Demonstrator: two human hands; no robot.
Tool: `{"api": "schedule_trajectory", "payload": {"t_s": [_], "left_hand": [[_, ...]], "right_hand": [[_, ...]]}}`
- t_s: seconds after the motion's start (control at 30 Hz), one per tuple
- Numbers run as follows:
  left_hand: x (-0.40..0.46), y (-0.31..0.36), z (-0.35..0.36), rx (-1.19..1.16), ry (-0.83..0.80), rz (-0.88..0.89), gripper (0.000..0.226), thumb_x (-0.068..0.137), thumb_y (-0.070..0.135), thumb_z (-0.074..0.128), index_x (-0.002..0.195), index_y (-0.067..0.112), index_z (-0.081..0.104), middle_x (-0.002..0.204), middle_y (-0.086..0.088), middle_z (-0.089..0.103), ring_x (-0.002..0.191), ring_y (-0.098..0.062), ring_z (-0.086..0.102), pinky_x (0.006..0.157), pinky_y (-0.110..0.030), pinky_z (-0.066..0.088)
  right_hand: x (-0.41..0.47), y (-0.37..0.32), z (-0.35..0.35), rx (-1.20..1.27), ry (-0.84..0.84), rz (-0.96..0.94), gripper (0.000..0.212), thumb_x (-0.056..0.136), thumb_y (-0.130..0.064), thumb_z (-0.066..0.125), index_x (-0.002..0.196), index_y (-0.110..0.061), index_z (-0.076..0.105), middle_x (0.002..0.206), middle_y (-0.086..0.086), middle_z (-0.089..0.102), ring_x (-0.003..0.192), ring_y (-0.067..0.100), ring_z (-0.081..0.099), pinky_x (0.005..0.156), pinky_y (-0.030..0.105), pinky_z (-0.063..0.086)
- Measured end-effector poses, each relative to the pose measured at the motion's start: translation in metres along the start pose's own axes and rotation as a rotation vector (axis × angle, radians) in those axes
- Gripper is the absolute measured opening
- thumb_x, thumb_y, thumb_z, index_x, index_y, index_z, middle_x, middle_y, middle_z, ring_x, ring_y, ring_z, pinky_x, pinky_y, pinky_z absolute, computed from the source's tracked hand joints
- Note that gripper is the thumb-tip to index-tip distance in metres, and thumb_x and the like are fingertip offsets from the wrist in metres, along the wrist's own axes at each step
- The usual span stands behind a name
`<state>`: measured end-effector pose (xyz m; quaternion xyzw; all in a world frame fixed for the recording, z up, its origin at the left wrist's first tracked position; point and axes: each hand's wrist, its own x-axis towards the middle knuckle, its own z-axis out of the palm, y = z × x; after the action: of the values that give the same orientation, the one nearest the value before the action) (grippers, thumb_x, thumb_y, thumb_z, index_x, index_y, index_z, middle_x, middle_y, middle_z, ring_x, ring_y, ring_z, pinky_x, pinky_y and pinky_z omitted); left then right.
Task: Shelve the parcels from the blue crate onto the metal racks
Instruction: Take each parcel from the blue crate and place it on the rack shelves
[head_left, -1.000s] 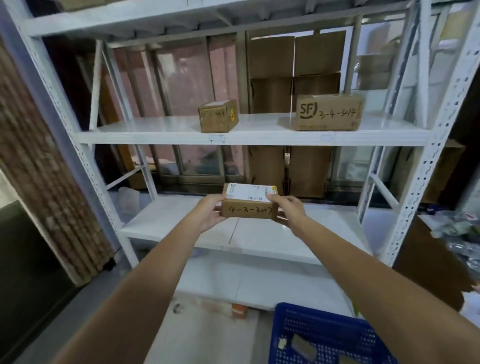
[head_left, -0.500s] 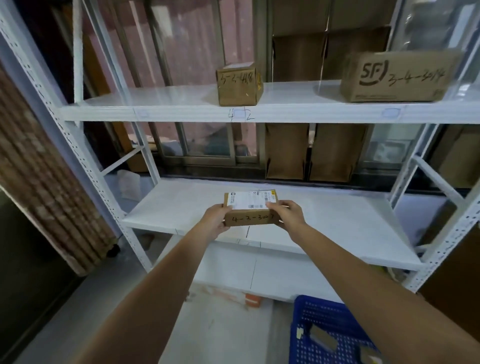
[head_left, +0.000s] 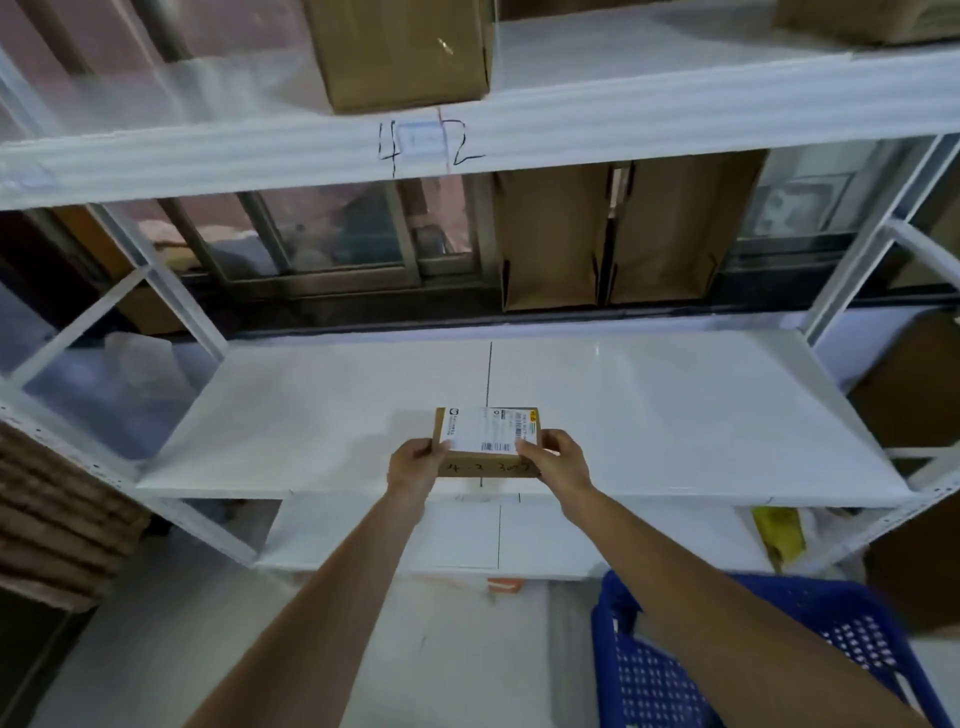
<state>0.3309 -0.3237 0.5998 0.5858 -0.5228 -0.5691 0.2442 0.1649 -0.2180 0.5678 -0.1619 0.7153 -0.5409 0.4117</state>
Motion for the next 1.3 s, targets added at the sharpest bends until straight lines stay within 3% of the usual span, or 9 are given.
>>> {"api": "schedule_trajectory", "payload": {"t_s": [0.1, 0.2, 0.43, 0.57, 0.73, 0.93, 1.07, 1.3], "left_hand": [[0.032, -0.029, 0.017, 0.010, -0.041, -0.009, 0.009, 0.086, 0.021, 0.070, 0.092, 0.014, 0.069, 0.098, -0.006, 0.067, 0.102, -0.025, 0.060, 0.099, -0.039, 0.048], [0.059, -0.058, 0.026, 0.008, -0.084, -0.035, 0.017, 0.086, 0.018, 0.070, 0.101, 0.010, 0.071, 0.100, -0.007, 0.068, 0.107, -0.028, 0.062, 0.097, -0.036, 0.048], [0.105, -0.107, 0.021, 0.027, -0.090, -0.084, 0.025, 0.086, 0.015, 0.068, 0.111, 0.009, 0.071, 0.110, -0.011, 0.070, 0.109, -0.030, 0.063, 0.097, -0.038, 0.047], [0.113, -0.113, 0.016, 0.043, -0.137, -0.086, 0.028, 0.087, 0.011, 0.065, 0.115, 0.010, 0.069, 0.110, -0.006, 0.069, 0.106, -0.025, 0.062, 0.100, -0.041, 0.047], [0.120, -0.119, 0.016, 0.063, -0.169, -0.053, 0.036, 0.088, 0.004, 0.058, 0.122, 0.012, 0.064, 0.115, -0.002, 0.067, 0.104, -0.019, 0.059, 0.085, -0.024, 0.041], [0.117, -0.116, 0.007, 0.069, -0.096, -0.091, 0.049, 0.087, 0.010, 0.065, 0.134, 0.008, 0.052, 0.129, 0.001, 0.054, 0.123, -0.023, 0.050, 0.092, -0.025, 0.036], [0.102, -0.112, -0.007, 0.123, -0.004, -0.114, 0.045, 0.085, 0.006, 0.066, 0.128, 0.006, 0.053, 0.132, -0.008, 0.057, 0.120, -0.027, 0.053, 0.089, -0.023, 0.035], [0.047, -0.093, 0.007, 0.217, -0.061, -0.074, 0.038, 0.082, 0.008, 0.065, 0.120, 0.008, 0.059, 0.123, -0.009, 0.062, 0.109, -0.029, 0.057, 0.085, -0.028, 0.041]], "right_hand": [[0.023, 0.025, 0.010, -0.040, 0.059, 0.040, 0.045, 0.082, -0.031, 0.073, 0.122, -0.016, 0.060, 0.121, -0.001, 0.065, 0.113, 0.021, 0.060, 0.102, 0.040, 0.047], [0.040, 0.048, 0.022, -0.079, 0.107, 0.066, 0.044, 0.085, -0.026, 0.070, 0.127, -0.016, 0.060, 0.124, -0.001, 0.066, 0.109, 0.020, 0.061, 0.099, 0.037, 0.048], [0.059, 0.069, 0.051, -0.214, 0.123, 0.034, 0.035, 0.087, -0.017, 0.066, 0.122, -0.019, 0.064, 0.115, -0.001, 0.069, 0.091, 0.012, 0.060, 0.070, 0.019, 0.046], [0.065, 0.073, 0.062, -0.295, 0.126, 0.049, 0.035, 0.089, -0.018, 0.064, 0.124, -0.017, 0.061, 0.121, 0.002, 0.068, 0.099, 0.018, 0.063, 0.079, 0.024, 0.047], [0.072, 0.078, 0.066, -0.346, 0.142, 0.039, 0.037, 0.092, -0.022, 0.062, 0.128, -0.015, 0.058, 0.124, 0.004, 0.066, 0.104, 0.019, 0.061, 0.083, 0.027, 0.048], [0.066, 0.080, 0.060, -0.305, 0.178, 0.095, 0.072, 0.090, -0.042, 0.062, 0.150, -0.016, 0.032, 0.148, 0.008, 0.045, 0.131, 0.028, 0.049, 0.104, 0.040, 0.041], [0.047, 0.081, 0.038, -0.271, 0.241, 0.105, 0.066, 0.091, -0.046, 0.060, 0.146, -0.017, 0.039, 0.145, 0.008, 0.049, 0.129, 0.026, 0.050, 0.103, 0.036, 0.041], [-0.007, 0.071, -0.014, -0.307, 0.238, 0.082, 0.056, 0.090, -0.041, 0.063, 0.140, -0.021, 0.045, 0.137, 0.005, 0.055, 0.123, 0.024, 0.053, 0.103, 0.034, 0.043]]}}
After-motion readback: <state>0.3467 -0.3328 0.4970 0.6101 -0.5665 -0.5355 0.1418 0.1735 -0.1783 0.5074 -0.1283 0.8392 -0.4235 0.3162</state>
